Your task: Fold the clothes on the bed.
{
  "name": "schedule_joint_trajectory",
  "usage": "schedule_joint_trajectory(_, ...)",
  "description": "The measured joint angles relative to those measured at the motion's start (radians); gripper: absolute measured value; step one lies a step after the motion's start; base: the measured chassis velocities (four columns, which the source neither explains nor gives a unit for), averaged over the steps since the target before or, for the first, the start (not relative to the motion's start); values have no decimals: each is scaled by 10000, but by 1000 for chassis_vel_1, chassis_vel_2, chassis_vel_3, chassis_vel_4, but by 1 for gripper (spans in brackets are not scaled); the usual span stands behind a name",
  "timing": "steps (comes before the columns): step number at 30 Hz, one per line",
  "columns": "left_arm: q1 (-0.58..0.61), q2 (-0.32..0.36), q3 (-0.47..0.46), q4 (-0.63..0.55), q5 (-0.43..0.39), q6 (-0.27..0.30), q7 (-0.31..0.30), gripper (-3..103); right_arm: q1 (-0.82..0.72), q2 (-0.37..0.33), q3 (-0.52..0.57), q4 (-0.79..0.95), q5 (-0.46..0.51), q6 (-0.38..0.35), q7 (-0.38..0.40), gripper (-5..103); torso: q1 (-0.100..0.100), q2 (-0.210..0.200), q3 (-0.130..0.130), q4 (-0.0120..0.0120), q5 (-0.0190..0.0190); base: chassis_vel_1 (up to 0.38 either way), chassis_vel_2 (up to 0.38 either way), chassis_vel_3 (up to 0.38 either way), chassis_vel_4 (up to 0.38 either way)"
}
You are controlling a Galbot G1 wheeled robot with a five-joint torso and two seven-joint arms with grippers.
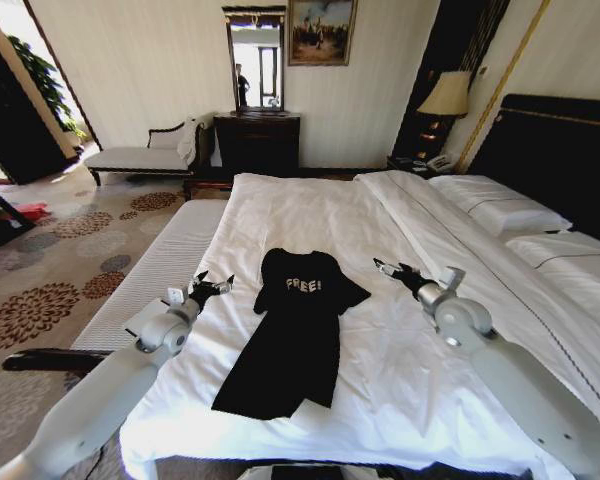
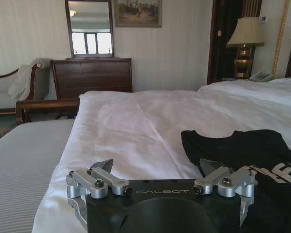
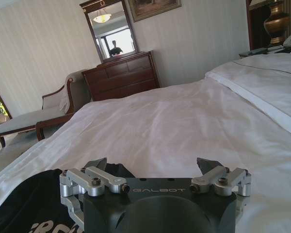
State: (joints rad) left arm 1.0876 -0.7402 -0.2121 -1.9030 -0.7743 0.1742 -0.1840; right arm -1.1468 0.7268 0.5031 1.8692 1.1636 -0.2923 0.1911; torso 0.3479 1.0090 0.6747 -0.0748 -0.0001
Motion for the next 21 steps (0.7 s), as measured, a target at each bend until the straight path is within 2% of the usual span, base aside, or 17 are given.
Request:
schedule_joint_trajectory(5,1652,-43,-824,-1071,336,-32,48,100,-1710,455,1106,779,-4,-59,-45,100,2,0,2,-14,2,0,0,0,0)
schedule_joint_trajectory(7,2398,-106,-1146,-1389,495,-32,86,100,-2285,630,1481,1094,1,-134,-89,100,4,-1,3,-3,3,0,0,0,0)
schedule_joint_trajectory(9,2624,-128,-1267,-1465,528,-33,123,100,-2495,689,1630,1252,-5,-161,-121,100,4,-2,3,-3,3,0,0,0,0)
schedule_joint_trajectory(11,3725,-332,-1960,-1775,712,-108,452,100,-3208,906,2069,1840,-120,-134,-249,100,3,-2,2,-4,-3,0,0,0,0)
schedule_joint_trajectory(18,5211,-805,-3006,-2359,883,-285,1036,100,-4244,1272,2561,2510,-755,351,-420,100,2,-1,1,-3,1,0,0,0,0)
schedule_joint_trajectory(21,6124,-1120,-3491,-2731,632,-280,1248,103,-4748,1413,2735,2656,-1199,439,-516,100,4,-3,3,-6,0,0,0,0,0)
